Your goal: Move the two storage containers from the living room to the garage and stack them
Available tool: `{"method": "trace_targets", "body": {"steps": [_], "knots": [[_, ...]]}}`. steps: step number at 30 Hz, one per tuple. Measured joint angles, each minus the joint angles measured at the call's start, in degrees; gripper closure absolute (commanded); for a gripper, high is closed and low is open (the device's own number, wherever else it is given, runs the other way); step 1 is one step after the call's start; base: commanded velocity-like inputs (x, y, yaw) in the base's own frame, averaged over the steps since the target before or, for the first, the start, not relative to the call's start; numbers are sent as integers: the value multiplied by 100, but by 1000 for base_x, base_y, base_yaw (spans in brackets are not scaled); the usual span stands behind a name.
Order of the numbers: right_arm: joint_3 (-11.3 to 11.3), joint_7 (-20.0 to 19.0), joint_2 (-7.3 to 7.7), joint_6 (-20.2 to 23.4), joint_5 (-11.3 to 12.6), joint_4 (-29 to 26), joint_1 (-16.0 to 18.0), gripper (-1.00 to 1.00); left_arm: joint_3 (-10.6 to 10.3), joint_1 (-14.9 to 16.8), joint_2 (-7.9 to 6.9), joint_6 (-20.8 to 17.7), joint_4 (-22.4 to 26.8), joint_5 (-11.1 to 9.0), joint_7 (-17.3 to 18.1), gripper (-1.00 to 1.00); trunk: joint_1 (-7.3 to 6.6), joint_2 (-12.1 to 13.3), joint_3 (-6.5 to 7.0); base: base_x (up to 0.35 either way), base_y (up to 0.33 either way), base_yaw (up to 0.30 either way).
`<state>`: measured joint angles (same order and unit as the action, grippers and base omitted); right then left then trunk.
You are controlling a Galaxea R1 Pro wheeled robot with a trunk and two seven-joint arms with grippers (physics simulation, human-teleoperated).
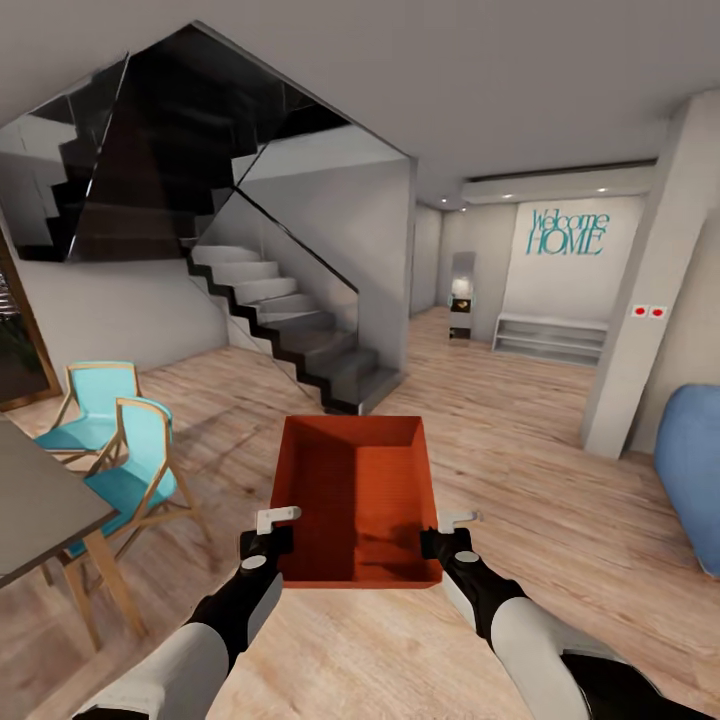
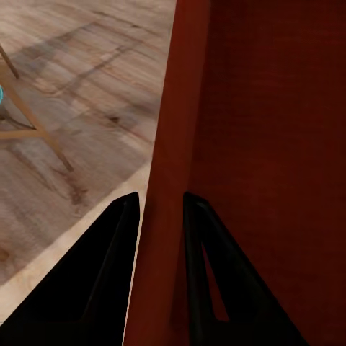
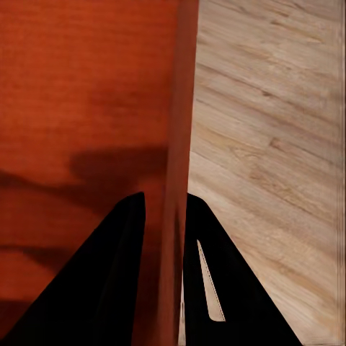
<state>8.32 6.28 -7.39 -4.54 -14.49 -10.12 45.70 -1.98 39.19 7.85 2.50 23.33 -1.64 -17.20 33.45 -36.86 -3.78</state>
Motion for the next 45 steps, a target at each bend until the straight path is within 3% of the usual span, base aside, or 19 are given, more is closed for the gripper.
{"method": "trace_targets", "body": {"steps": [45], "knots": [[-10, 8, -2, -1, 8, 1, 0, 100, 0, -2, -3, 0, 2, 0, 2, 100, 0, 0, 208, 0, 0, -225]]}}
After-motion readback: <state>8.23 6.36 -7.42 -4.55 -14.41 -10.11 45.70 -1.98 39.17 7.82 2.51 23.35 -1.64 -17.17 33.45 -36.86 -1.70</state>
